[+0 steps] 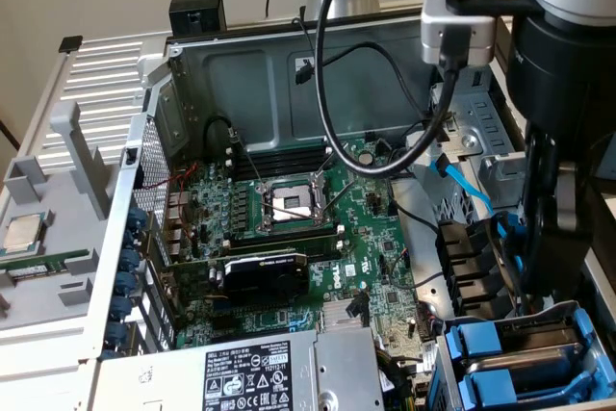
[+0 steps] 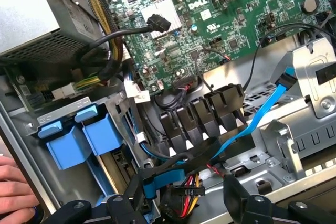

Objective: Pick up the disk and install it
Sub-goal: 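Insert the first disk wire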

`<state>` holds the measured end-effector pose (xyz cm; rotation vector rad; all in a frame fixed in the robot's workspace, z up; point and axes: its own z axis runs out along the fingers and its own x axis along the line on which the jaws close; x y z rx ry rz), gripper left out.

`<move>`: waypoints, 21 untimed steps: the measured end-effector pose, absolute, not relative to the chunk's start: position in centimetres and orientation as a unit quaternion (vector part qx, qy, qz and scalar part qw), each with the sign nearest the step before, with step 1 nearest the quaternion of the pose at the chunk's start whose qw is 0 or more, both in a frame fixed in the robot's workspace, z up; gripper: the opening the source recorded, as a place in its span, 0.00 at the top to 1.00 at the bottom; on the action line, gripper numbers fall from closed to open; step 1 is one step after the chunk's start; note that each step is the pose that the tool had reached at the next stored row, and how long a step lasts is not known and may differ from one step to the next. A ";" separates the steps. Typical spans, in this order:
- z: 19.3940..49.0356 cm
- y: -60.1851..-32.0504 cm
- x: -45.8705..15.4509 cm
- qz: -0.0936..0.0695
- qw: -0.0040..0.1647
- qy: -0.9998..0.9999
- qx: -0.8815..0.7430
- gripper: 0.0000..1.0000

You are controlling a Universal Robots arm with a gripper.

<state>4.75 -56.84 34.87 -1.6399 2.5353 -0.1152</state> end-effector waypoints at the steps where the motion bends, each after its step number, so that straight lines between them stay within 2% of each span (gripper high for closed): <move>1: 34.9 -56.8 4.7 -0.040 0.059 0.838 -0.542 0.29; 10: 34.8 -56.1 4.7 -0.043 0.057 0.841 -0.536 0.29; 12: 34.8 -56.0 4.8 -0.044 0.056 0.841 -0.536 0.31; 13: 34.8 -56.0 4.8 -0.044 0.056 0.842 -0.535 0.38; 21: 34.8 -56.0 4.8 -0.044 0.056 0.843 -0.534 0.38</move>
